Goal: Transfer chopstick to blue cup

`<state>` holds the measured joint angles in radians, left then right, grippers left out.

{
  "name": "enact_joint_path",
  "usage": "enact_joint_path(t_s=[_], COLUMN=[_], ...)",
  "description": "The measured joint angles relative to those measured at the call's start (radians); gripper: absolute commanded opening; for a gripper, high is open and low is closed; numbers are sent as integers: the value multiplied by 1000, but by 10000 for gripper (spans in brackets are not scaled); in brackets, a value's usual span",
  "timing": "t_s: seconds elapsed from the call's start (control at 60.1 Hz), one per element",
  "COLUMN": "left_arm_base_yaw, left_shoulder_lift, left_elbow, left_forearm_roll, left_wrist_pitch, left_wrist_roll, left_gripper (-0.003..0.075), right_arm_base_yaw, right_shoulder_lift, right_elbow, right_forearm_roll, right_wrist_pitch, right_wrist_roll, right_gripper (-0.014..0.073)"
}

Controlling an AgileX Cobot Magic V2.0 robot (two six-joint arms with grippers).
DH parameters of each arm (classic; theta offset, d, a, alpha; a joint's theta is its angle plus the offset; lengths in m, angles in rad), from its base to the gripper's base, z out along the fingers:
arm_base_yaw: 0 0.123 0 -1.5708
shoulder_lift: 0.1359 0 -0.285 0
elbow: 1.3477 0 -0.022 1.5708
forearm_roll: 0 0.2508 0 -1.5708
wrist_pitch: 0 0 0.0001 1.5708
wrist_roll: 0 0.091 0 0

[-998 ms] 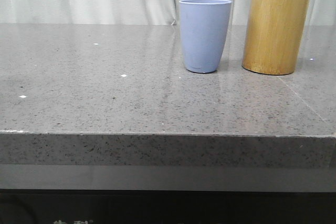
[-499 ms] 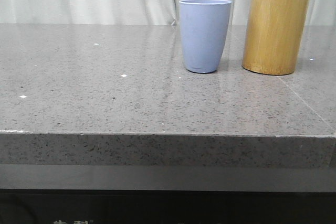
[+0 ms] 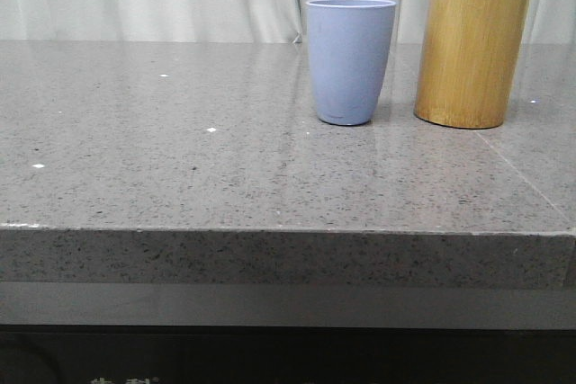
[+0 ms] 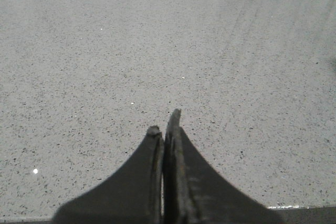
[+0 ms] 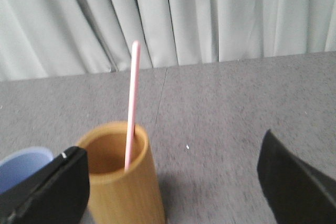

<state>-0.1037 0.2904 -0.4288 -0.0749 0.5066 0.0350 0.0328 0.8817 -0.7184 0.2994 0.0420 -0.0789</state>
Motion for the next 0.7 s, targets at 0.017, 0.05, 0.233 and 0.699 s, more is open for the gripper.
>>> enact_joint_path(t_s=[0.017, 0.05, 0.233, 0.699], left_arm_base_yaw=[0, 0, 0, 0], left_shoulder_lift=[0, 0, 0, 0], left_elbow=[0, 0, 0, 0], left_forearm_roll=[0, 0, 0, -2], left_wrist_pitch=[0, -1, -2, -2], left_wrist_roll=[0, 0, 0, 0], left_gripper=[-19, -19, -19, -19], right_arm_base_yaw=[0, 2, 44, 101], right_shoulder_lift=[21, 74, 322, 661], right_elbow=[-17, -57, -261, -496], right_forearm_roll=[7, 29, 120, 131], right_wrist_pitch=[-1, -6, -8, -70], right_wrist_roll=[0, 0, 0, 2], right_gripper=[654, 654, 654, 654])
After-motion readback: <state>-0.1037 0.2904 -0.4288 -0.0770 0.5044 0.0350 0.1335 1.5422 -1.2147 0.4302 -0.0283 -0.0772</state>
